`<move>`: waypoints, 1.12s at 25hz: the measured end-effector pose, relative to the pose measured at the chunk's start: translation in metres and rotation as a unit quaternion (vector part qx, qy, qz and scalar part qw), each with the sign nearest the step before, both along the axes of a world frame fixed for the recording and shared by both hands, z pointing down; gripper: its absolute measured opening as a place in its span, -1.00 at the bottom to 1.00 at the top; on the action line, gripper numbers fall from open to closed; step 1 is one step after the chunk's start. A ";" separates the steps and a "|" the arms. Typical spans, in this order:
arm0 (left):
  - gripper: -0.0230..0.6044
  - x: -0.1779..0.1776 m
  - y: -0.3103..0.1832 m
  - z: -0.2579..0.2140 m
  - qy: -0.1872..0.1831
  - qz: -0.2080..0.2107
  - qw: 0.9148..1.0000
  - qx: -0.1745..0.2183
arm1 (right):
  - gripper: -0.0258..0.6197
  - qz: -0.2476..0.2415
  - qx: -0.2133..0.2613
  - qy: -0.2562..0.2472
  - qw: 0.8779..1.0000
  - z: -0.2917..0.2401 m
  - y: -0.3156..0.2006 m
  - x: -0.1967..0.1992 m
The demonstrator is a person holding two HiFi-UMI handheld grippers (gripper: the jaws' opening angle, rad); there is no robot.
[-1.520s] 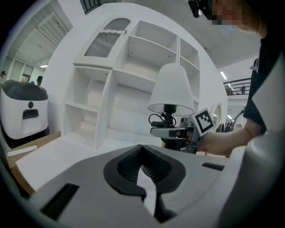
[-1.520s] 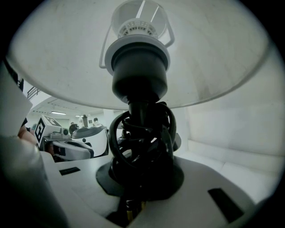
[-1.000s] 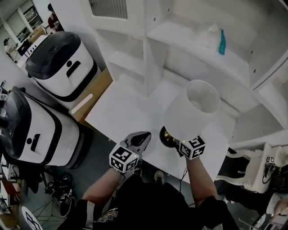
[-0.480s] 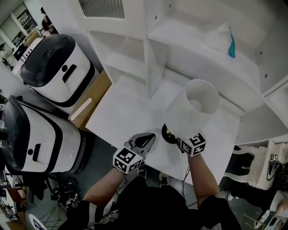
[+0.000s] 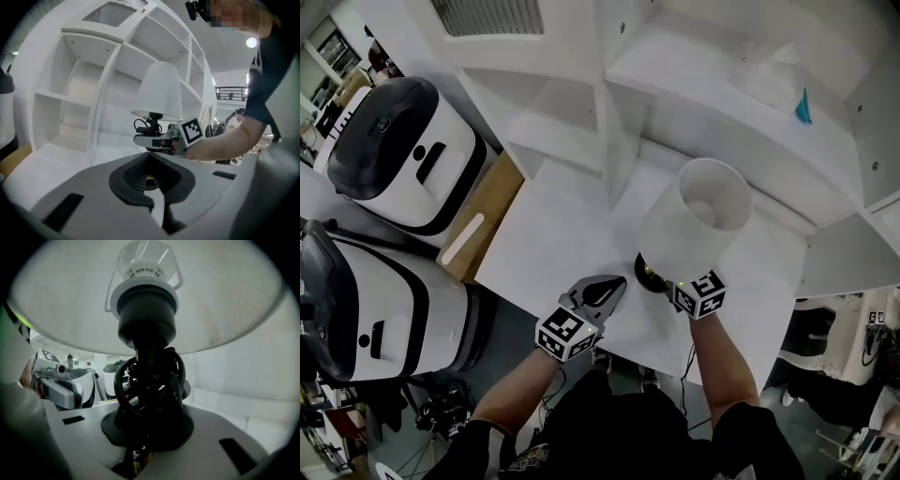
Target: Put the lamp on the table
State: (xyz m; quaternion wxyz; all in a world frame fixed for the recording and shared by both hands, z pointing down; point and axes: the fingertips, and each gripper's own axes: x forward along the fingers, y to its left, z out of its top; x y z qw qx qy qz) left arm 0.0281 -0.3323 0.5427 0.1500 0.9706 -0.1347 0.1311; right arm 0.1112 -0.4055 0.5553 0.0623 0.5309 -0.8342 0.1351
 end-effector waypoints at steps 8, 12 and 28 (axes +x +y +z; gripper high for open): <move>-0.90 0.006 -0.029 0.010 -0.006 0.009 1.000 0.001 | -0.73 0.012 -0.002 0.003 1.000 0.016 -0.032 0.010; -0.90 0.011 -0.039 0.013 -0.008 0.010 1.000 0.002 | -0.73 0.015 -0.002 0.009 1.000 0.025 -0.048 0.018; -0.90 0.002 -0.057 0.022 -0.012 0.005 1.000 -0.005 | -0.73 0.031 0.008 0.023 0.999 0.049 -0.103 0.030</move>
